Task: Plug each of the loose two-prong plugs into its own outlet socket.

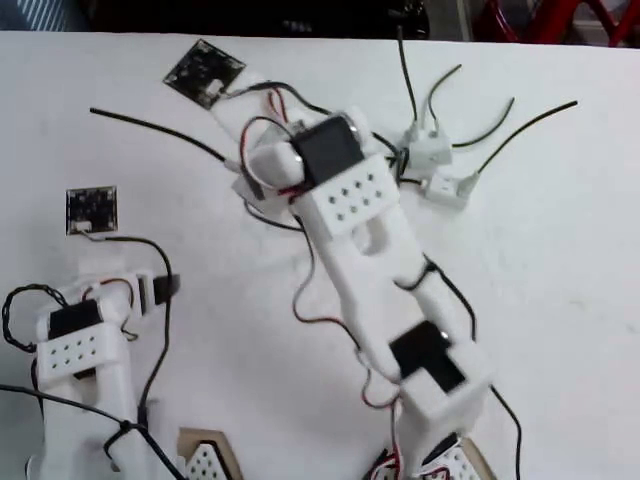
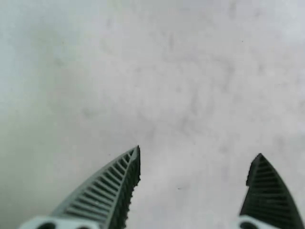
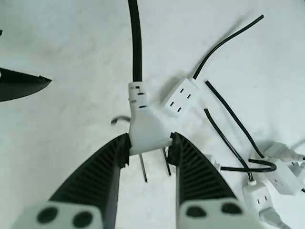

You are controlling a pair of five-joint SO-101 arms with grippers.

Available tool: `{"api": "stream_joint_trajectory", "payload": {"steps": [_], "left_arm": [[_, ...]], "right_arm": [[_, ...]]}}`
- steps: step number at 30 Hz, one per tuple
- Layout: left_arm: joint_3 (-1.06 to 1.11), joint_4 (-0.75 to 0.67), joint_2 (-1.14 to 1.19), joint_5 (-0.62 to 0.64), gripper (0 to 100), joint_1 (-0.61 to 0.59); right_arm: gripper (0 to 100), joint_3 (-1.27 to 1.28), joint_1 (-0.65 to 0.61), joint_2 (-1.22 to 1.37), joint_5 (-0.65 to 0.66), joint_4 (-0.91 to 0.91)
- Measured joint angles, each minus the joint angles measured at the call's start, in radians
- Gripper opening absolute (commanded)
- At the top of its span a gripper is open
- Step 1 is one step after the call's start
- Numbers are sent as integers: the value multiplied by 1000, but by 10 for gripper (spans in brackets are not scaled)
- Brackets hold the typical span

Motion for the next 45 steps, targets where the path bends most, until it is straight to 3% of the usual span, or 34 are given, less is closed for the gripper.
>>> {"api": "stream_joint_trajectory", "payload": {"steps": [12, 25, 30, 45], "left_arm": [[0, 0, 0, 0, 343, 0], [0, 0, 0, 0, 343, 0], [0, 0, 0, 0, 343, 0], [0, 0, 0, 0, 343, 0]], "right_arm": [[17, 545, 129, -374, -146, -31], [43, 1310, 184, -528, -146, -499], [156, 1387, 166, -511, -146, -557], [92, 1390, 129, -457, -146, -560]]}}
